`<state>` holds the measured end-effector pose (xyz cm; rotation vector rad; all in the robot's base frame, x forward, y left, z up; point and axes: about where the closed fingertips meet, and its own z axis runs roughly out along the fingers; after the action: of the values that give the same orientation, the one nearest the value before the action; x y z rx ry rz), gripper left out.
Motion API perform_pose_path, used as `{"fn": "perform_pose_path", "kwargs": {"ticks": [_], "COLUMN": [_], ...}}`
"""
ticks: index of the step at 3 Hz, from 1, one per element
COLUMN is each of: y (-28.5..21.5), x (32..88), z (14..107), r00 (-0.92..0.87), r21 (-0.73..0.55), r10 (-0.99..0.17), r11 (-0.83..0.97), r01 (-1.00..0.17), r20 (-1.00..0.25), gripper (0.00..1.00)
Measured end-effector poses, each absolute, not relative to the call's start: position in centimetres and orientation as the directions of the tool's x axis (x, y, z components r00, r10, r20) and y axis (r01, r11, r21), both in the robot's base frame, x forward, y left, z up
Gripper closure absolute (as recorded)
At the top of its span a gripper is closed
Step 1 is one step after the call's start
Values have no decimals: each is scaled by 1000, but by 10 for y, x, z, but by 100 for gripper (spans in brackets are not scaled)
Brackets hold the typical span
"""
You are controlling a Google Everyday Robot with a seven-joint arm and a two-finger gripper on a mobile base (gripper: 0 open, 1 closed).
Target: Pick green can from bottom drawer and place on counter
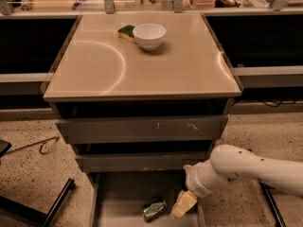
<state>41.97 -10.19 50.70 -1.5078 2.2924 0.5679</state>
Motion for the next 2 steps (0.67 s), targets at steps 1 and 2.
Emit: {"fn": "perform_pose_path", "kwargs": {"ticks": [1,2], "y": [-98,-98], "x": [412,412], "z": [490,490], "r00": [-396,-396], "r21": [182,182], "r10": [-781,-781], "r11": [352,352], "r01": [-918,-918], "r20": [-484,-484], "gripper": [0,0]}}
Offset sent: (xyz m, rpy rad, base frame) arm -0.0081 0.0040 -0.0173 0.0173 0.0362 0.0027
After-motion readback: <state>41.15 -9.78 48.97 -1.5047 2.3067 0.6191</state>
